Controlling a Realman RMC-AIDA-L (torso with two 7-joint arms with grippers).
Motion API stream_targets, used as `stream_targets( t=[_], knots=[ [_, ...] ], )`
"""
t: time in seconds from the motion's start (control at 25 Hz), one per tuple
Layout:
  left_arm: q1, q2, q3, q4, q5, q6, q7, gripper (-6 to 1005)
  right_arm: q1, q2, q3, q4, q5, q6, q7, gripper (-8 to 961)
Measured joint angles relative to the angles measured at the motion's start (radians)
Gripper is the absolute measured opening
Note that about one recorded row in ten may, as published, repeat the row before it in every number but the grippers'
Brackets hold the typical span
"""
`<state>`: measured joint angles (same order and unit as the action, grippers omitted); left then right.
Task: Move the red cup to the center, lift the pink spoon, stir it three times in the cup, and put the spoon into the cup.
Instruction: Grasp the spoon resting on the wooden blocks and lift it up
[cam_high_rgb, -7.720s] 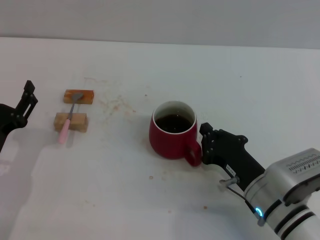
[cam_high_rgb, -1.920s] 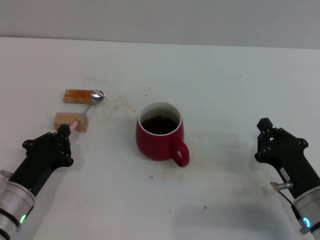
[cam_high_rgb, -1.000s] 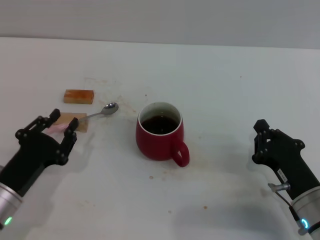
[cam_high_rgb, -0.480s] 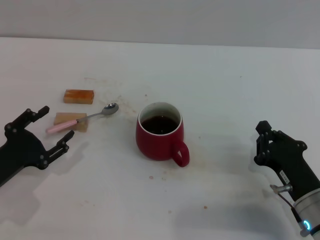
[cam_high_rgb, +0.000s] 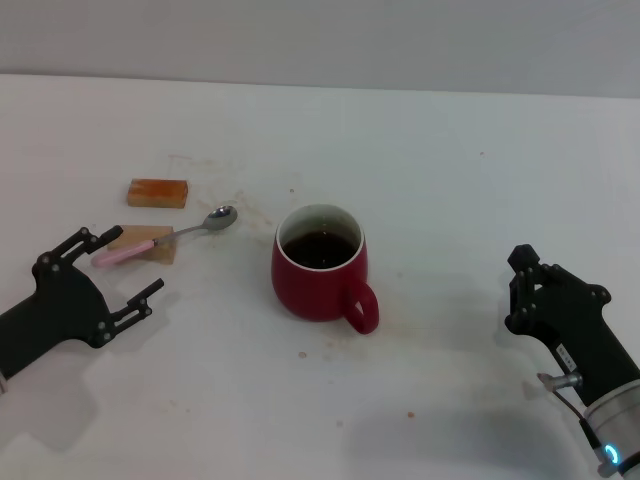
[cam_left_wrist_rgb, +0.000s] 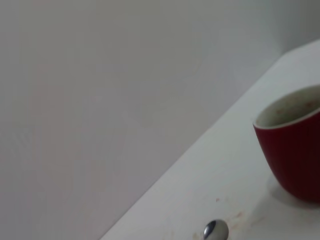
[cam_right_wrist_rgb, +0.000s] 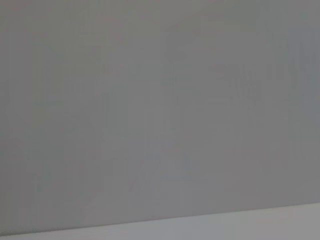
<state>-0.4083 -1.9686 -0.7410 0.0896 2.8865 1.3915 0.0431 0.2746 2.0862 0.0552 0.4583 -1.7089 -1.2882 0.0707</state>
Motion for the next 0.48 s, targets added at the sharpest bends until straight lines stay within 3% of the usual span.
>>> stream_targets(
  t=[0.48],
  knots=[
    [-0.014,-0.006,-0.013,-0.005,-0.015,-0.084,0.052,711,0.000,0.000,-0.002,0.017,0.000,0.000,0.000,-1]
  ],
)
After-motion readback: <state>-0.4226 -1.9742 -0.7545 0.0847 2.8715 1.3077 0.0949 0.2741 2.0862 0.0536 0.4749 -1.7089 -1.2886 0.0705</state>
